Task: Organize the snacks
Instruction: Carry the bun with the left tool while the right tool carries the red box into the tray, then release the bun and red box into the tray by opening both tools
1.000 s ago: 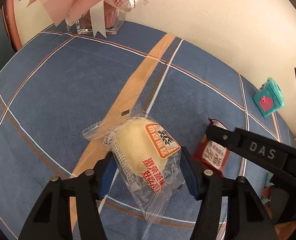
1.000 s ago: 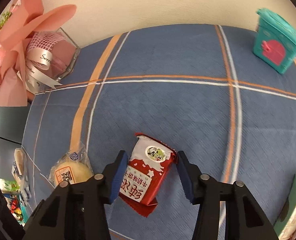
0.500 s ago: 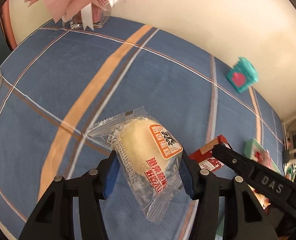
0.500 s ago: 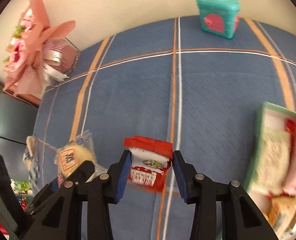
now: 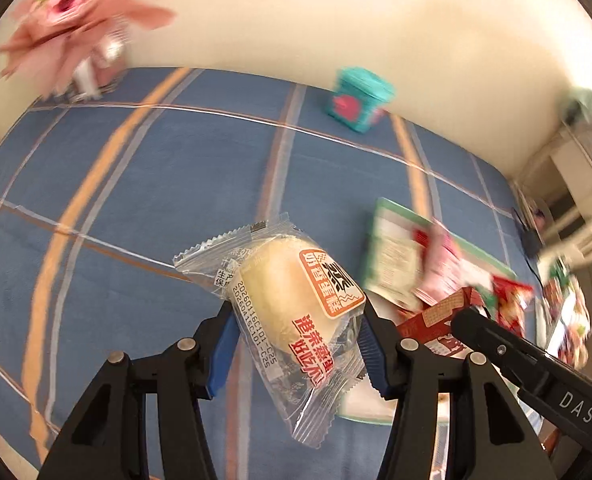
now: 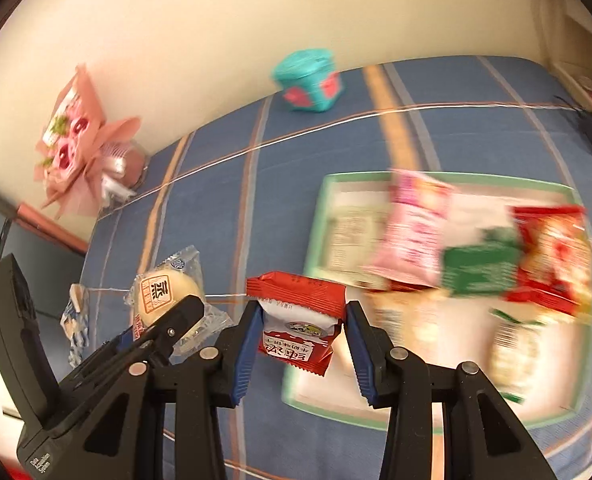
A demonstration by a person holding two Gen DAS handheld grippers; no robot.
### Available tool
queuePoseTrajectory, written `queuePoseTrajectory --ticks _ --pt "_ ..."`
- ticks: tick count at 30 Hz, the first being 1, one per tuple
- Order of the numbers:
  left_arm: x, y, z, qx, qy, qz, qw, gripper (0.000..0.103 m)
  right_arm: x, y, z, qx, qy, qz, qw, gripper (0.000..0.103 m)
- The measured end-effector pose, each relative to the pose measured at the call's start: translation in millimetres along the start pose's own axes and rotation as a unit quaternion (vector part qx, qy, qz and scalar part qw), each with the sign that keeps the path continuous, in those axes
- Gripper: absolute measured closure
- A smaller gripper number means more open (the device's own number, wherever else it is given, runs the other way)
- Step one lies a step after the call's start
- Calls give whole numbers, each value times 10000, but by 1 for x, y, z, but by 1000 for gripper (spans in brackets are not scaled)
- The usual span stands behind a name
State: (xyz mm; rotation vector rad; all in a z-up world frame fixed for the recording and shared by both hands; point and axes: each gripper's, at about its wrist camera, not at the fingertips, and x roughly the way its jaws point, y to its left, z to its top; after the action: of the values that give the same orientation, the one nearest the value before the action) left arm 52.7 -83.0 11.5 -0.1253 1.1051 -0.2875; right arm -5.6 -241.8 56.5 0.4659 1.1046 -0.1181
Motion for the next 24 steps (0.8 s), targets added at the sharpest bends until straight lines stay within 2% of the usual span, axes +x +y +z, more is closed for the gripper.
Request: queuePoseTrajectory --ticks 6,12,16,17,18,20,24 --pt "21 -54 -18 253 367 -622 9971 46 -10 -53 -11 439 125 -285 9986 58" --pt "33 -84 -27 417 549 -865 9939 44 -16 -86 -15 721 106 -582 9956 57" --pt "29 -83 -31 365 517 -942 9935 32 -17 -94 -16 753 73 -679 9948 56" --pt "28 -82 -31 346 482 -950 9937 26 -19 -94 -17 742 51 -672 9950 53" --pt "23 -79 -31 330 429 -956 9939 24 -21 -93 -19 741 26 -673 9950 52" --pt "19 -75 -31 316 333 -913 9948 20 -22 -91 -21 711 -27 -744 9947 43" --pt "8 -64 -34 312 84 -414 9986 10 -21 -82 -31 558 -63 -771 9954 37"
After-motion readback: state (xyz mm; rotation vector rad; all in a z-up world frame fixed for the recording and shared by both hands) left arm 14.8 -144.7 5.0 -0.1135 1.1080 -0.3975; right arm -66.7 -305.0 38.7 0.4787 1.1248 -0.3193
